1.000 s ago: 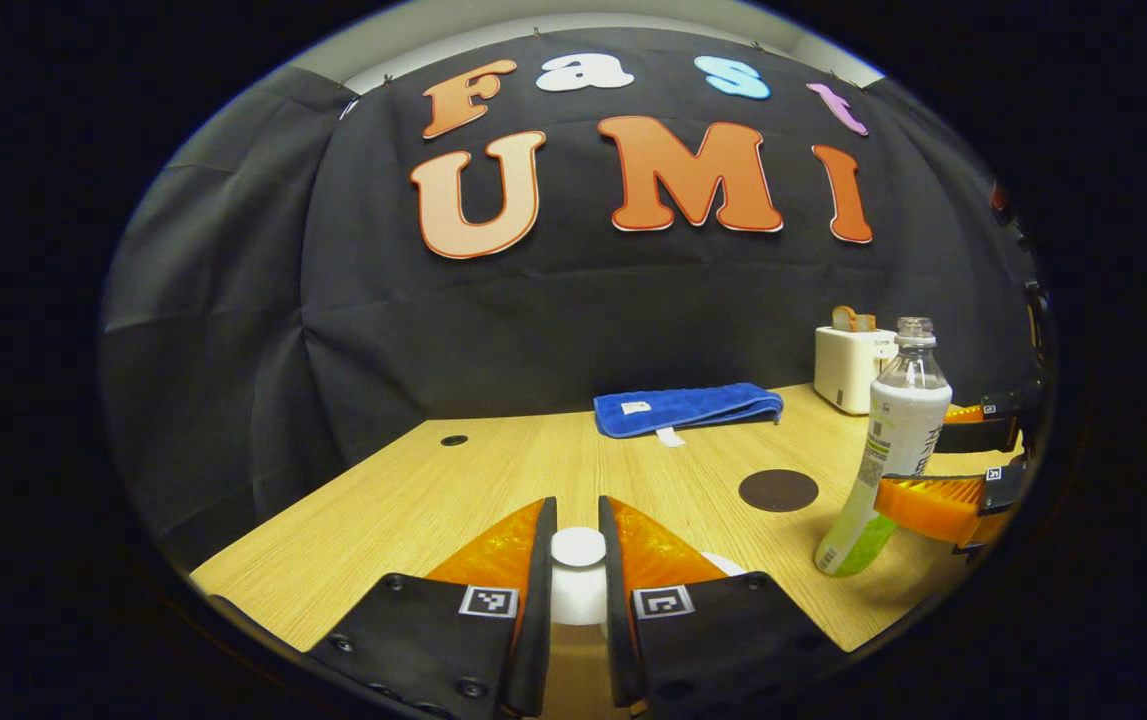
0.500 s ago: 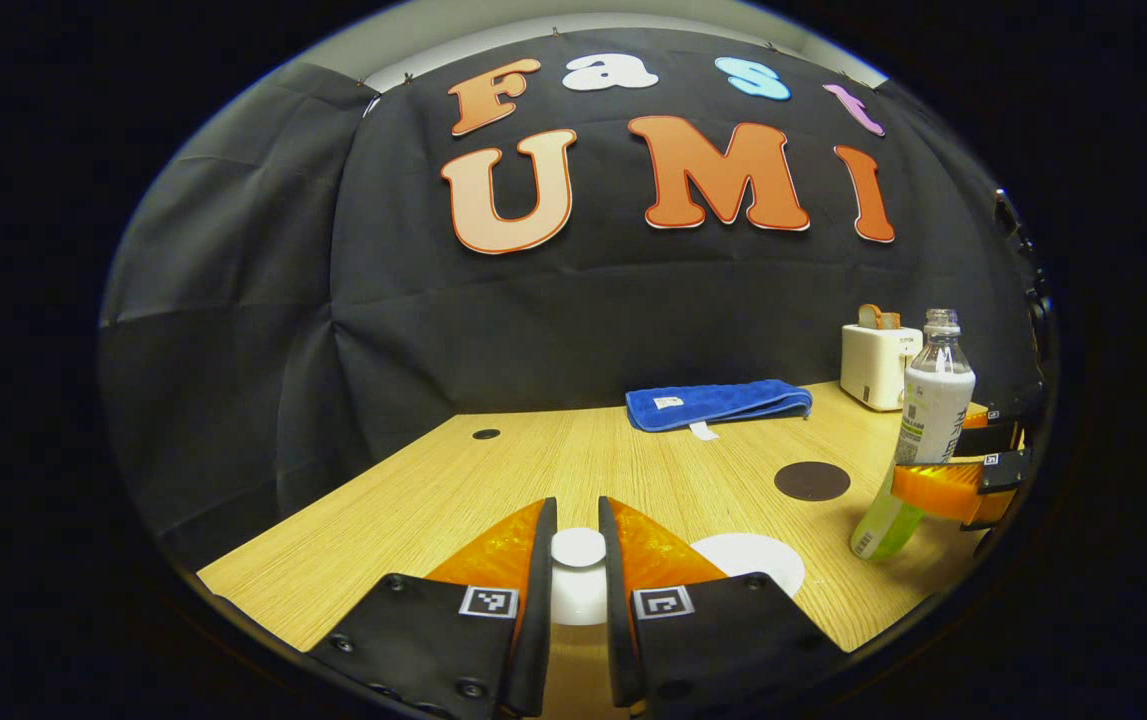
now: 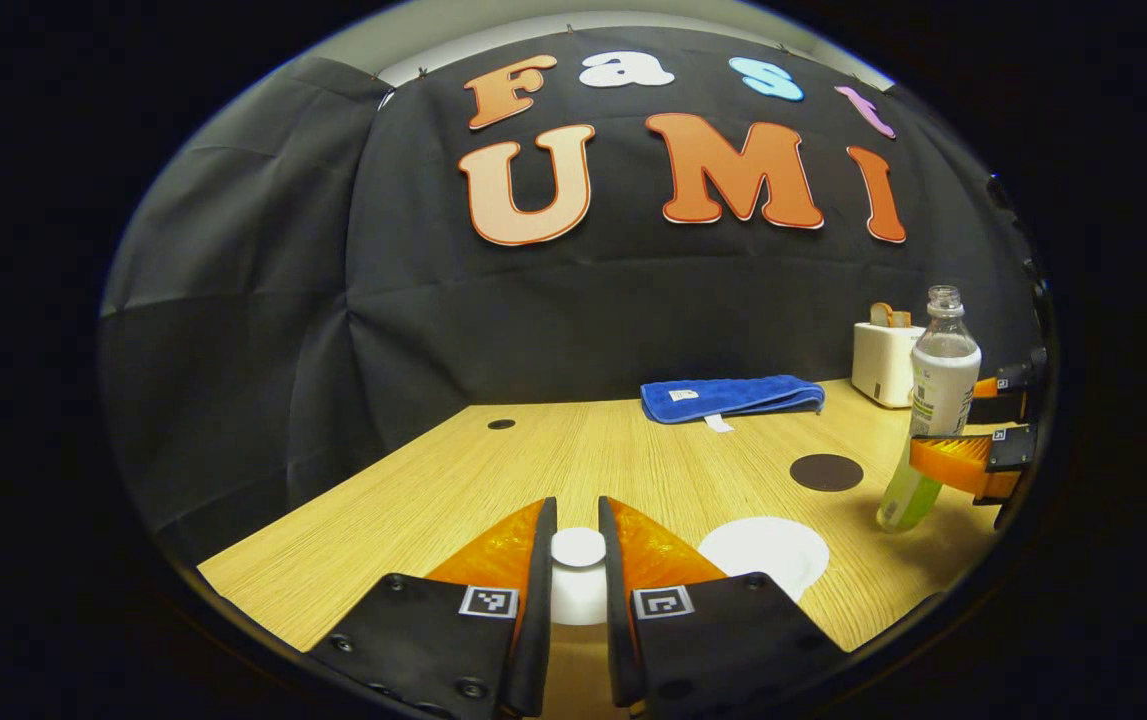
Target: Open the teacup lid with one hand, grasp the water bottle and pour water into the teacup with the other hand; after pouring, place the water bottle on the coaster and then close the teacup lid.
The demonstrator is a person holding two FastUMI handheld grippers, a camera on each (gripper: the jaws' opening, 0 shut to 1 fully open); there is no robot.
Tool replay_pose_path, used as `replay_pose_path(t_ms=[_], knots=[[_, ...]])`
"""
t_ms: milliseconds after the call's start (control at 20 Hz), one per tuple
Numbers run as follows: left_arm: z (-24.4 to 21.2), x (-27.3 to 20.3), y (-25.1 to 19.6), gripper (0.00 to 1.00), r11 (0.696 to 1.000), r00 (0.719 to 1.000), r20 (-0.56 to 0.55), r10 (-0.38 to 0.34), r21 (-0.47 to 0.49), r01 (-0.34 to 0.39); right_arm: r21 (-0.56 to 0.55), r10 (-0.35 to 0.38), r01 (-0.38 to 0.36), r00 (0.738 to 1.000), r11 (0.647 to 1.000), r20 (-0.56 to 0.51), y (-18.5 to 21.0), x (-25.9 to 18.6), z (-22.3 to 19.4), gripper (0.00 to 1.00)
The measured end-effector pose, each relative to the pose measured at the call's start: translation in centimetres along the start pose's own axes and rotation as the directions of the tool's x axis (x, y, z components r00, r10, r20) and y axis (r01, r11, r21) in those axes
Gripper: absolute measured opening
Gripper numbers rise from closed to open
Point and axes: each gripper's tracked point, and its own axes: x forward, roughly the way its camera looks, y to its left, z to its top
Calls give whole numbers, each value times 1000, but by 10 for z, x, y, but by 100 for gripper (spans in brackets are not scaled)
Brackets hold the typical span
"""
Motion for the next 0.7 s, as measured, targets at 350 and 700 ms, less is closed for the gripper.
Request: replay_pose_path(t_ms=[350, 700], knots=[[-3, -6, 12, 28, 1000, 1000, 6, 5, -5, -5, -354, -126, 101, 991, 930, -48, -11, 1, 7, 66], [-7, -9, 29, 28, 999, 1000, 8, 3, -34, -3, -639, -158, 118, 987, 760, -5, -5, 8, 22, 66]])
